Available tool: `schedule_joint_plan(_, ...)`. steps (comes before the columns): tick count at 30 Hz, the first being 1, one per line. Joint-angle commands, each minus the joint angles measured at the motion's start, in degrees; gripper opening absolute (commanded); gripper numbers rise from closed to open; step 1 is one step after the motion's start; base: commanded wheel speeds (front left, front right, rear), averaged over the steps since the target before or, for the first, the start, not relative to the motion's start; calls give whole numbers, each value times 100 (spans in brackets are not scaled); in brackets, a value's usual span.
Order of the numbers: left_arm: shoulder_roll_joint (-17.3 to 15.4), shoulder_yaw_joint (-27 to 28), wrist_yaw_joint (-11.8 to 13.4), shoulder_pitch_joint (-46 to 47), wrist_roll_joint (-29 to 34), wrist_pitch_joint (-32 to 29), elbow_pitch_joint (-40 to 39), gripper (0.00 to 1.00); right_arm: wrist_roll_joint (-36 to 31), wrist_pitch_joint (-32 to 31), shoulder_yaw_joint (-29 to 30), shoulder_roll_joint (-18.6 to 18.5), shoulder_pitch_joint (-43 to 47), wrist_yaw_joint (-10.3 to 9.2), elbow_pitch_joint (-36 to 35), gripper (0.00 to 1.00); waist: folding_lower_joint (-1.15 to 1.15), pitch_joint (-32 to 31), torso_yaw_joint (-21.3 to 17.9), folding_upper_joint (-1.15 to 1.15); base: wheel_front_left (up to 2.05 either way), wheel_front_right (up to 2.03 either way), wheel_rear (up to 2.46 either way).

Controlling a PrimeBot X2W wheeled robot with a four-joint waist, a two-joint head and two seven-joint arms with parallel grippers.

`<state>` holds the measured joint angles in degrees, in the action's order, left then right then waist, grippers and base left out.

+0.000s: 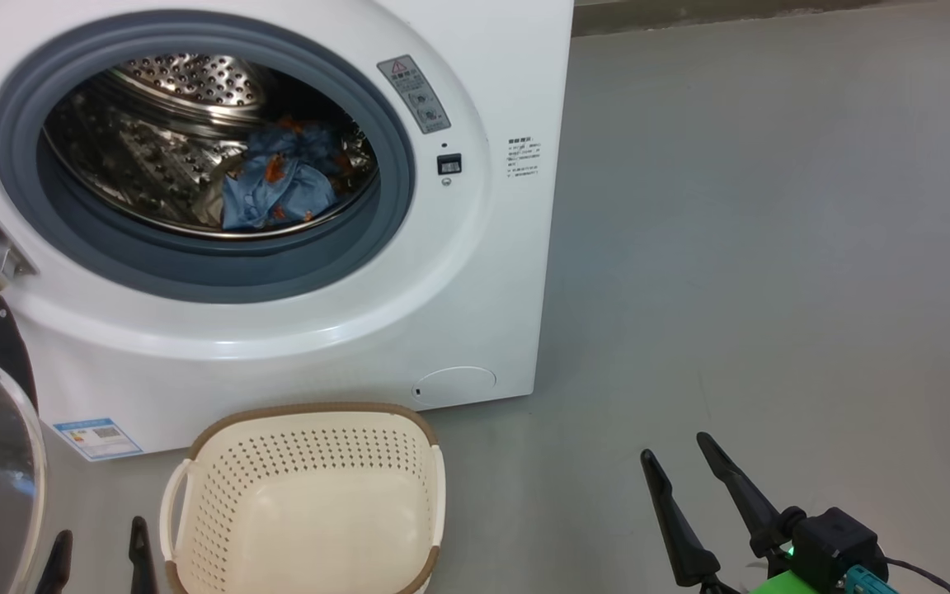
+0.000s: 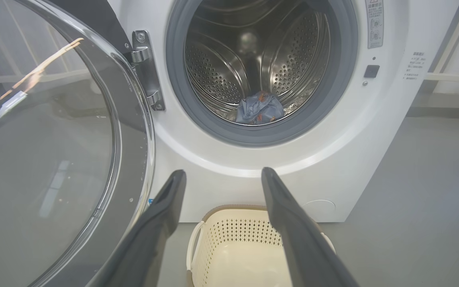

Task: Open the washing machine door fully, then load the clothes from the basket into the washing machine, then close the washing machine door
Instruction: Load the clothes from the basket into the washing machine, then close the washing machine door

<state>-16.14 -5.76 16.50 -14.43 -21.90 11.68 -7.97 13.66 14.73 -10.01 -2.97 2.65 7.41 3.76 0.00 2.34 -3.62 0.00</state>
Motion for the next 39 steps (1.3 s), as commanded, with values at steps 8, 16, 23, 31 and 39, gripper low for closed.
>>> schedule_joint_plan(8, -69, 210, 46, 78, 37, 78, -236, 100, -74, 27, -92, 10, -46, 8, -170, 100, 0, 54, 0, 0, 0, 0, 0)
schedule_joint_plan(16, -78, 136, 27, 126, 47, 84, -217, 100, -112, 27, -2, 10, -67, 8, -232, 100, 0, 104, 26, 0, 0, 0, 0)
schedule_joint_plan(23, -87, 117, 11, 164, 25, 94, -172, 100, -114, 27, 31, 10, -84, 8, -244, 100, 0, 138, 37, 0, 0, 0, 0)
schedule_joint_plan(31, -105, 104, -4, 172, 15, 126, -154, 100, -104, 27, 30, 10, -77, 8, -236, 100, 0, 136, 32, 0, 0, 0, 0)
schedule_joint_plan(39, -119, 85, -5, 167, -12, 124, -122, 100, -109, 27, 33, 10, -61, 8, -211, 100, 0, 94, 38, 0, -33, 33, 0)
